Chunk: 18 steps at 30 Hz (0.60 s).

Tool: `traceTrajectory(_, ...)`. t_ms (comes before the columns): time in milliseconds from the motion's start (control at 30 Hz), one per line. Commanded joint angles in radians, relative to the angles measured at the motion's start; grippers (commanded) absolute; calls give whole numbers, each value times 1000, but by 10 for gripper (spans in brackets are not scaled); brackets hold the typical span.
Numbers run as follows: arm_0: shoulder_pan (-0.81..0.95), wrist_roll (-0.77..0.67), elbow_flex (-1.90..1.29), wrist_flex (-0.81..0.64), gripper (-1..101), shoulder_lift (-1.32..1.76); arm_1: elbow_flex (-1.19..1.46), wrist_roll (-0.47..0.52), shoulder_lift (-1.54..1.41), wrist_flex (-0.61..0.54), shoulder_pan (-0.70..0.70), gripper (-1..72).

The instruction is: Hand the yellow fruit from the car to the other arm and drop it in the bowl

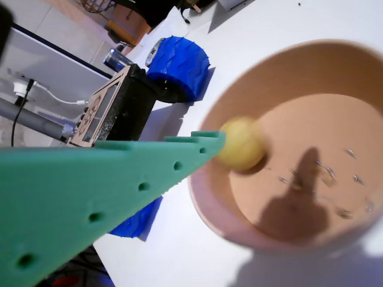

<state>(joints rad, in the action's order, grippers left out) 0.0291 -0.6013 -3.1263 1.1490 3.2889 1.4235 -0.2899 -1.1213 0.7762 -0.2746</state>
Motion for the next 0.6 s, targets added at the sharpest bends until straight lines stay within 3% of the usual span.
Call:
traceTrajectory(0, -2, 9, -80, 5, 683, 92, -44, -20, -48, 12, 5, 255)
traceTrajectory(33, -2, 9, -80, 5, 607, 92, -38, -25, -55, 14, 6, 219)
traceTrajectory(67, -2, 9, -80, 5, 437, 92, -28, -25, -67, 14, 6, 183)
traceTrajectory(100, -2, 9, -80, 5, 168, 92, -12, -15, -83, 14, 6, 137)
traceTrajectory(133, -2, 9, -80, 5, 66, 92, 3, -6, -103, 17, 5, 92)
traceTrajectory(300, -2, 9, -80, 3, 1, 92, 158, 2, -275, 14, -17, 1)
traceTrajectory(433, -2, 9, -80, 3, 1, 92, 290, 172, -436, 9, -58, -1)
traceTrajectory(567, -2, 9, -80, 3, 1, 92, 497, 97, -680, -35, -61, -1)
